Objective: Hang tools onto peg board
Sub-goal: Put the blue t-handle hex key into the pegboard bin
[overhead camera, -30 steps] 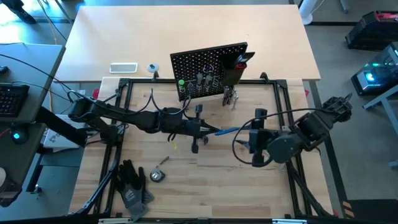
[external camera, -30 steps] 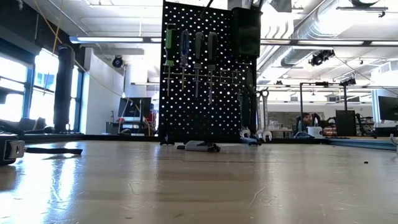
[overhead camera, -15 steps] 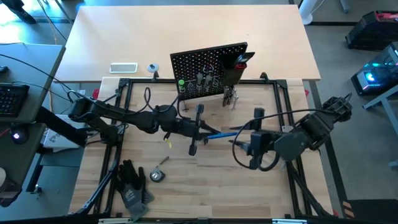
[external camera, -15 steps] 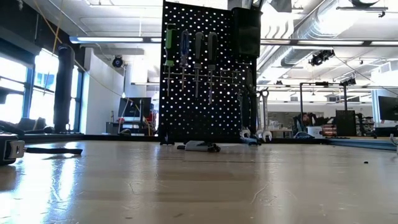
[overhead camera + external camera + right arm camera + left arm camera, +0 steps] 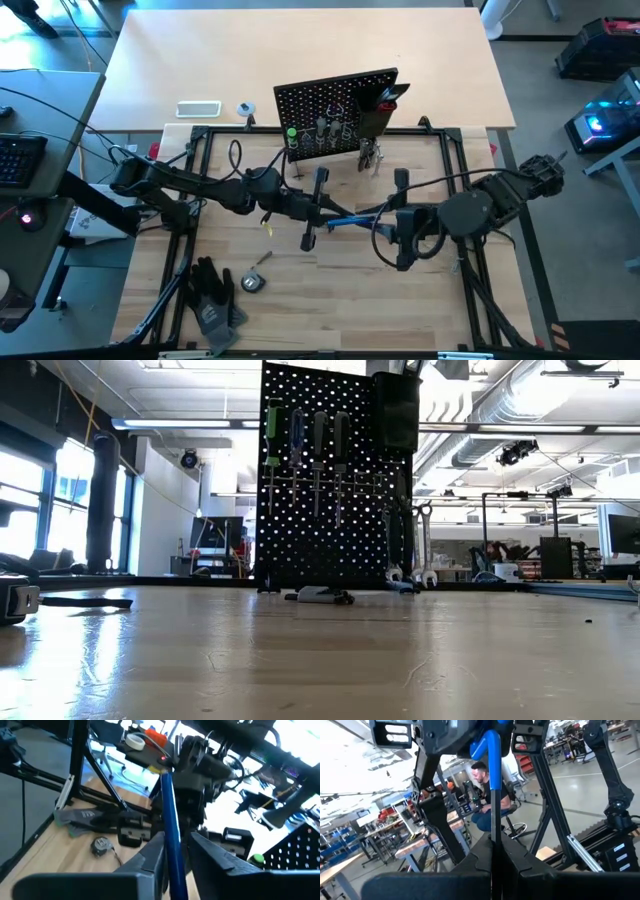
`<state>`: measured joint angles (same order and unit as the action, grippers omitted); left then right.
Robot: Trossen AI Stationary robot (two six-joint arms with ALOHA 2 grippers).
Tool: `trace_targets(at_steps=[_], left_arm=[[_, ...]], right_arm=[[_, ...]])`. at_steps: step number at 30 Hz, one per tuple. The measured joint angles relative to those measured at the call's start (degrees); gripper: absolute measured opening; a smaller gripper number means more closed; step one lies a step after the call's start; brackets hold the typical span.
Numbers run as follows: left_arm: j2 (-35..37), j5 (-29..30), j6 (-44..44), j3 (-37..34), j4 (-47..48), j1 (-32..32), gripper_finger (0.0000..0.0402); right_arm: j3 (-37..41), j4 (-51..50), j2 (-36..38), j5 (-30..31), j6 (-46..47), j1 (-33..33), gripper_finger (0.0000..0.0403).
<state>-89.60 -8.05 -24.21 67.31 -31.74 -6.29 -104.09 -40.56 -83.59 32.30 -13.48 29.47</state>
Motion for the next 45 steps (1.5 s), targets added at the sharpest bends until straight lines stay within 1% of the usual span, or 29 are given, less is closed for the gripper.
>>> trace_targets(at_steps=[6, 8, 10, 21, 28, 31, 33, 41, 45], left_arm=[[0.0, 0.01, -0.13, 0.0, 0.18, 0.18, 0.0], [0.01, 0.02, -0.13, 0.0, 0.3, 0.3, 0.0], [0.01, 0.17, -0.51, 0.0, 0.45, 0.39, 0.0], [0.0, 0.94, -1.9, -0.02, 1.01, 0.69, 0.0], [0.07, 0.89, -2.38, 0.02, 0.01, 0.66, 0.0], [0.07, 0.74, -2.45, 0.02, -0.03, 0.66, 0.0], [0.07, 0.79, -2.45, 0.02, -0.09, 0.66, 0.0], [0.07, 0.76, -1.95, 0.07, 0.01, 0.66, 0.0], [0.09, 0.74, -1.92, 0.09, 0.43, 0.66, 0.0]], right_arm=[[0.02, 2.64, 0.0, -5.58, -2.03, -1.76, 0.0034], [0.0, 2.64, 0.0, -6.37, -1.95, -2.41, 0.0019], [0.0, 2.06, 0.02, -6.85, -1.82, -2.93, 0.0014], [-0.07, 1.16, 0.04, -8.93, -0.52, -5.26, 0.0018], [0.02, 0.13, -0.2, -8.82, 1.02, -6.33, 0.0082], [0.02, -0.29, -0.27, -8.52, 1.46, -6.58, 0.0094], [0.02, -0.19, -0.47, -8.53, 1.45, -6.73, 0.0092], [0.02, 0.83, -0.63, -9.04, 0.53, -6.63, 0.0059], [0.02, 1.32, -0.63, -9.38, 0.53, -6.53, 0.0053]])
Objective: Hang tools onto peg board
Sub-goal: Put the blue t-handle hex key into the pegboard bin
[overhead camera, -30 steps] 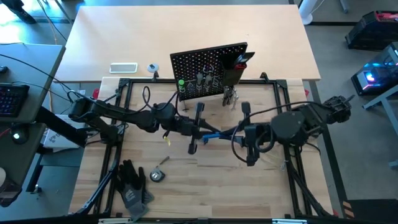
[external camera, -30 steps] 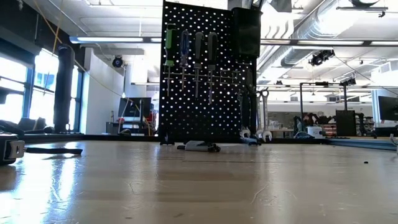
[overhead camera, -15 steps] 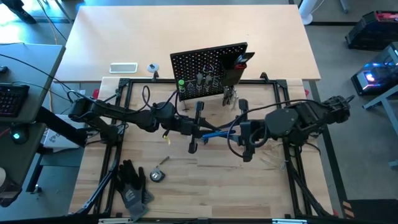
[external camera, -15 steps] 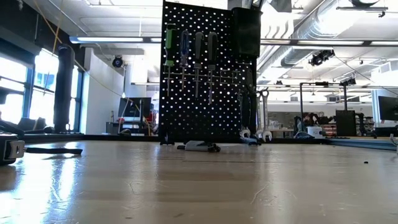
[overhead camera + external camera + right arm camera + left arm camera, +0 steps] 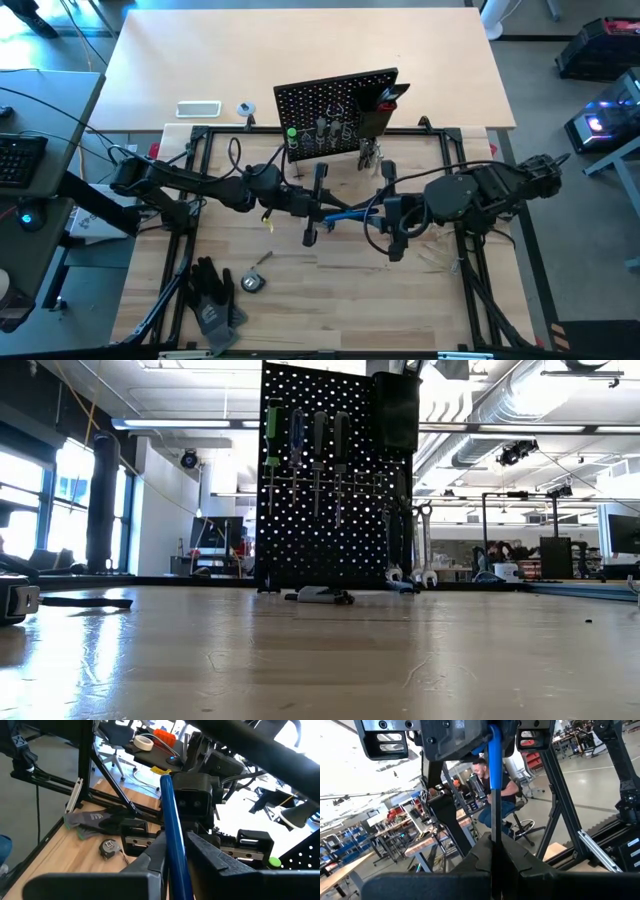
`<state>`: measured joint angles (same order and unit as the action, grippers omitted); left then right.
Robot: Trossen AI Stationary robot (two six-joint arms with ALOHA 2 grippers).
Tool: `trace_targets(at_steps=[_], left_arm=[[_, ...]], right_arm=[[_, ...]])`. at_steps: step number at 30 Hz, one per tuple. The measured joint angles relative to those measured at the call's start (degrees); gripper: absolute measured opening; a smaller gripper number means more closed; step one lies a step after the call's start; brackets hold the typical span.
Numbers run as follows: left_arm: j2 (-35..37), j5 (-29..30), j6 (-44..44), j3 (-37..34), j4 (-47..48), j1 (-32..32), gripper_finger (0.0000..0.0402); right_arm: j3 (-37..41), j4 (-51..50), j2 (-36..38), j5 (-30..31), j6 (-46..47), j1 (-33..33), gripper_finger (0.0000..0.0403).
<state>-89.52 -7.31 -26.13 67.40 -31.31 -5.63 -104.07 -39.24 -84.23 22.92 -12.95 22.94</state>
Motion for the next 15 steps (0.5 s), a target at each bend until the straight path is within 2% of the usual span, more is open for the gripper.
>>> trace_targets(at_steps=[6, 11, 15], left_arm=[[0.0, -0.02, 0.02, 0.0, 0.5, 0.0, 0.0], [0.0, 0.07, 0.48, 0.0, 0.72, 0.0, 0.0], [0.0, 0.37, 0.79, 0.0, 1.37, 0.39, 0.0009]], right_arm=[[0.0, -0.05, 0.0, -0.75, 0.02, 0.02, 0.0051], [0.0, -0.44, 0.02, -0.58, -1.13, 0.0, 0.0017], [0.0, -0.37, 0.02, 0.73, -1.8, 0.02, 0.0015]])
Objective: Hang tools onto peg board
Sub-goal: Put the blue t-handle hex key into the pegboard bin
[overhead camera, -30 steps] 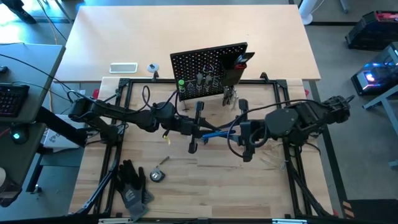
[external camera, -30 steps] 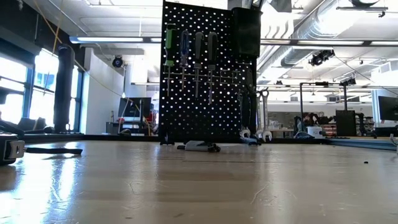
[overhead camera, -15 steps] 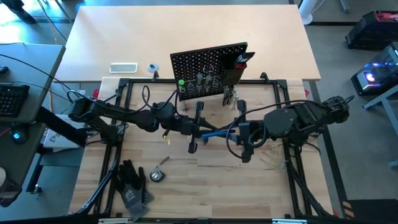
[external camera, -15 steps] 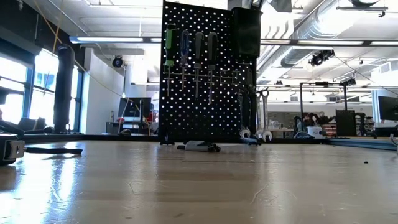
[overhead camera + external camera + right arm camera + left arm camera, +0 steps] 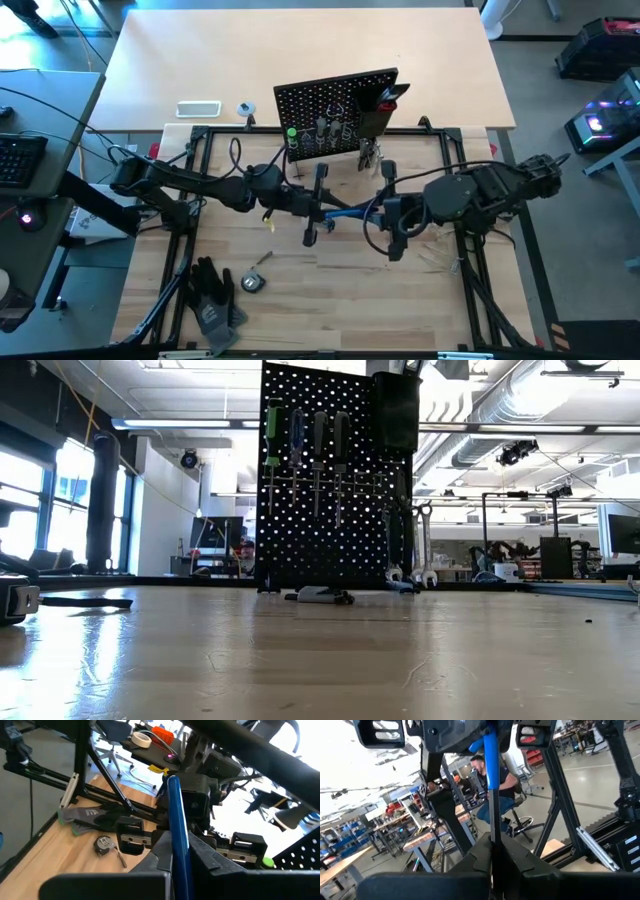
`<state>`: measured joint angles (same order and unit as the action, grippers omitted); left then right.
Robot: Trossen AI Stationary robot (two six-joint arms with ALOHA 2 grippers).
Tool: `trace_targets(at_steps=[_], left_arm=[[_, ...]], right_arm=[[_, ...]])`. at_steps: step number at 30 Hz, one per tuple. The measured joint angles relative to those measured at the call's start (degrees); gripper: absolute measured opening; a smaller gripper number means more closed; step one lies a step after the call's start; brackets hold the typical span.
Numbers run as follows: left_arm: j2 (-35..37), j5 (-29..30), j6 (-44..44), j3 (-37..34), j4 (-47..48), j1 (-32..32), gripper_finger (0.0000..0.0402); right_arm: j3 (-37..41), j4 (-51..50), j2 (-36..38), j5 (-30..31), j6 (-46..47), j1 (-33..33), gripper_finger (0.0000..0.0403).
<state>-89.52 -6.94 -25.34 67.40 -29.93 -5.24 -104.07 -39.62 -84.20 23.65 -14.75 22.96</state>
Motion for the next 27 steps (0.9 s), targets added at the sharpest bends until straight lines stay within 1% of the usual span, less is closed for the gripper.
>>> trace_targets(at_steps=[2, 4, 10, 13, 15, 18, 23, 27], left_arm=[[0.23, 1.78, -0.08, 0.0, 1.52, 0.19, 0.0024], [0.33, 5.05, -0.62, -0.02, 3.33, 0.23, 0.0044], [2.74, 18.14, -1.51, -0.07, 10.68, 0.2, 0.0117], [4.34, 23.61, -1.13, -0.09, 14.47, 0.2, 0.015], [5.82, 27.11, -0.61, -0.09, 17.05, 0.2, 0.0166], [8.18, 31.15, 0.88, -0.04, 21.68, 0.23, 0.0179], [9.97, 31.5, 7.4, -0.04, 33.97, -0.19, 0.0181], [8.77, 29.77, 12.83, -0.04, 42.97, -1.16, 0.018]], right_arm=[[0.0, -0.07, 0.0, 0.34, 0.17, -0.28, 0.0013], [-0.01, 0.24, 0.11, 0.7, -0.37, -0.86, 0.0009], [-2.65, -1.57, 0.29, 1.9, -1.08, -2.8, 0.0009], [-4.82, -2.52, 0.42, 3.2, -1.9, -3.79, 0.0009], [-6.73, -4.27, 0.42, 3.71, -2.14, -4.58, 0.0009], [-9.49, -6.26, 0.42, 6.52, -2.28, -5.93, 0.0009], [-14.06, -8.22, 0.44, 9.44, -3.51, -8.78, 0.0009], [-16.75, -8.5, 0.44, 10.6, -5.13, -12.24, 0.0009]])
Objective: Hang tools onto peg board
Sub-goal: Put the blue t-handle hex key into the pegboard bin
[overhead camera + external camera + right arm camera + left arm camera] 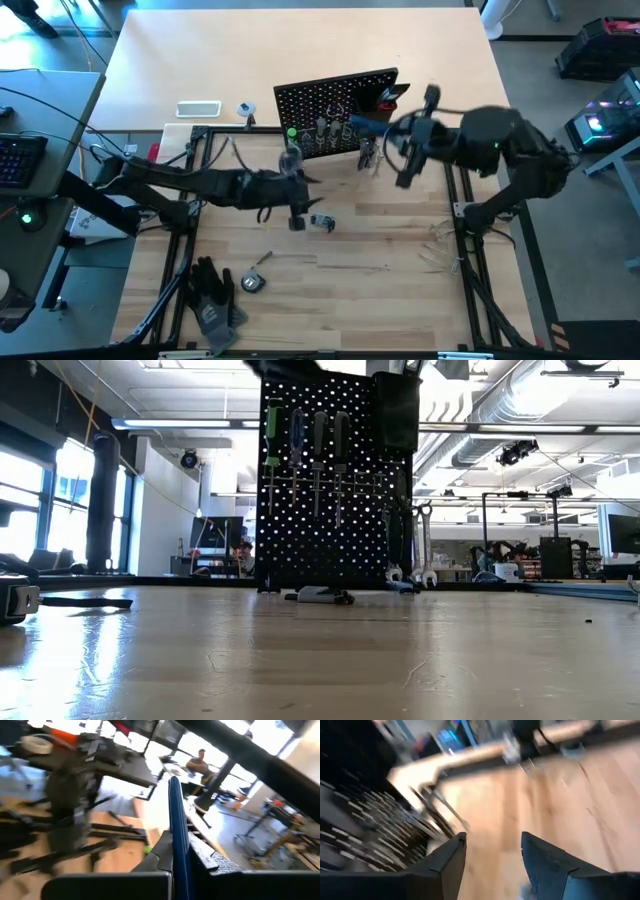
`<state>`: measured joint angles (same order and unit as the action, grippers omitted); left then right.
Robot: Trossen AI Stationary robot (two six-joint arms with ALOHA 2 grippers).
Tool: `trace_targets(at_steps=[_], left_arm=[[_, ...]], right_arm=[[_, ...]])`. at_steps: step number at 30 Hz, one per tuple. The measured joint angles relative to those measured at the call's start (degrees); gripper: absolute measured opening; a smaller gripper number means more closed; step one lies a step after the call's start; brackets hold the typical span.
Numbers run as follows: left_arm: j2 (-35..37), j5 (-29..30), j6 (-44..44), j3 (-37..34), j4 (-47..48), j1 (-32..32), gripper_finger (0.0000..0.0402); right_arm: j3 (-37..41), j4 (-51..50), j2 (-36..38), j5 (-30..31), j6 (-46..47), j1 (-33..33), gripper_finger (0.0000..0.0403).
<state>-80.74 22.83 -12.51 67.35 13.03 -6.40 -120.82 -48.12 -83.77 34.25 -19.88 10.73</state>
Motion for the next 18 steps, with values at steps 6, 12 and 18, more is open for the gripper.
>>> trace_targets(at_steps=[6, 12, 18], left_arm=[[-4.2, -3.92, 4.25, -2.67, 1.54, -3.0, 0.0179], [-8.72, -4.31, 5.4, -5.78, -2.92, -5.91, 0.0179], [-12.09, -4.3, 6.95, -6.47, -4.1, -7.45, 0.0179]], right_arm=[[-1.15, -0.2, -0.18, -1.19, -0.14, -8.11, 0.0009], [-1.15, -0.16, -0.68, -5.13, 0.6, -15.14, 0.0009], [-1.15, -1.18, -2.14, -12.04, 4.45, -21.1, 0.0009]])
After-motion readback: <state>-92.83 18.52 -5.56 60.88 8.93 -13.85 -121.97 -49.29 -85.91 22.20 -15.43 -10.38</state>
